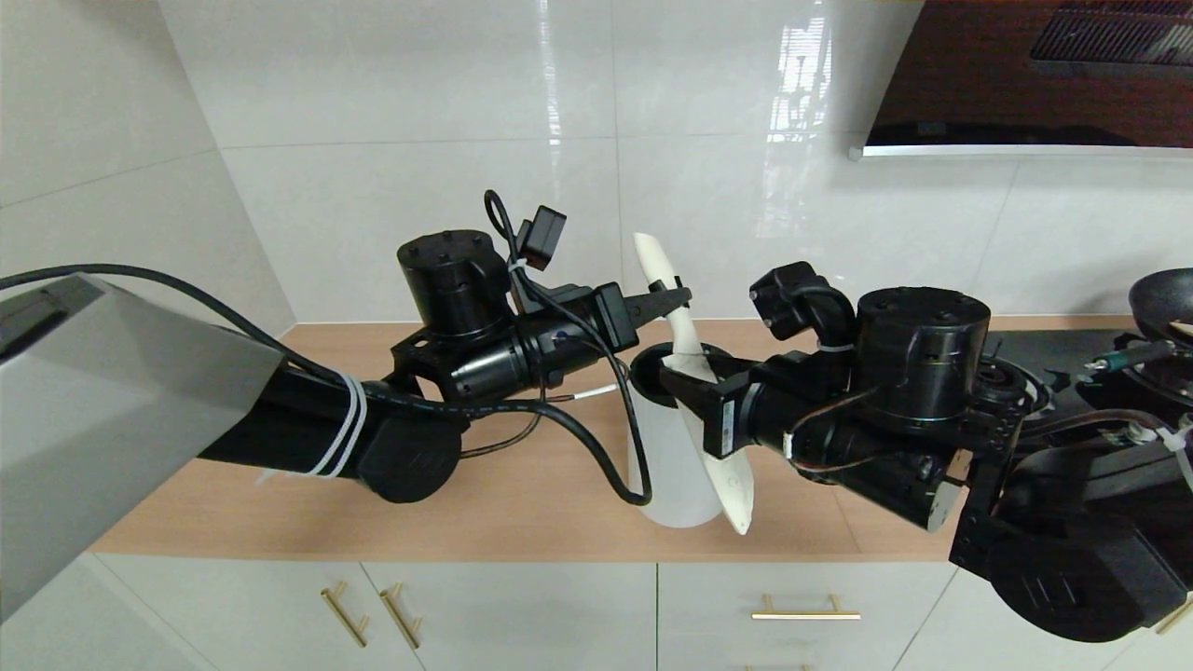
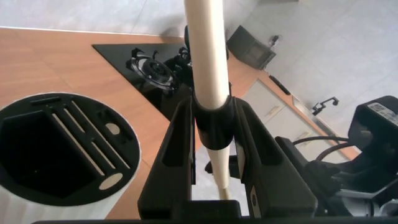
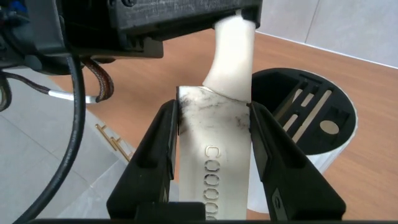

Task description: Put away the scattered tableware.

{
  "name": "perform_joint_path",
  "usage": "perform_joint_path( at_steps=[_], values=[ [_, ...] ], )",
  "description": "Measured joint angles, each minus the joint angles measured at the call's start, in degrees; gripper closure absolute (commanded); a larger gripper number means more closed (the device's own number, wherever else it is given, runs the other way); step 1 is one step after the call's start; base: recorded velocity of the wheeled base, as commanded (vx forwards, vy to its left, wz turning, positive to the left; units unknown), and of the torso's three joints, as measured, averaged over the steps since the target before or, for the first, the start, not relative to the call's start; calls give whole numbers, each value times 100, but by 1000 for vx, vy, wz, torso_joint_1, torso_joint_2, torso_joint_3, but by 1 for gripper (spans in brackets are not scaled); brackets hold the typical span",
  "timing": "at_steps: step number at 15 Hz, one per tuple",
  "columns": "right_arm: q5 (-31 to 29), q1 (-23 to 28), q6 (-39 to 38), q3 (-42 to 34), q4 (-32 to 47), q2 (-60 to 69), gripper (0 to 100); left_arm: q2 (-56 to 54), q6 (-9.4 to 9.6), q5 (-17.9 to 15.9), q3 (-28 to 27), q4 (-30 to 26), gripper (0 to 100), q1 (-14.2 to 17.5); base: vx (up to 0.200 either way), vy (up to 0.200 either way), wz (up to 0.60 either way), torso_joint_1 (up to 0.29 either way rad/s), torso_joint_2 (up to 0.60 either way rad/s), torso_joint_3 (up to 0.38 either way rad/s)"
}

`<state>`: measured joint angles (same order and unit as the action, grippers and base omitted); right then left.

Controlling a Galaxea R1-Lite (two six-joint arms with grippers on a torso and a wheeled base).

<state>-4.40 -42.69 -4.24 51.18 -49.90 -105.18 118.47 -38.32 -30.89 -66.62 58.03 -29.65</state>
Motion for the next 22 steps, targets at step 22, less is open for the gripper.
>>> perform_joint_path(
  at_steps=[22],
  values=[
    [-79,1351,168,-766,-613,1119,0,-17,3290,1139,-719,846,100,418,0,0,0,0,0,0]
  ],
)
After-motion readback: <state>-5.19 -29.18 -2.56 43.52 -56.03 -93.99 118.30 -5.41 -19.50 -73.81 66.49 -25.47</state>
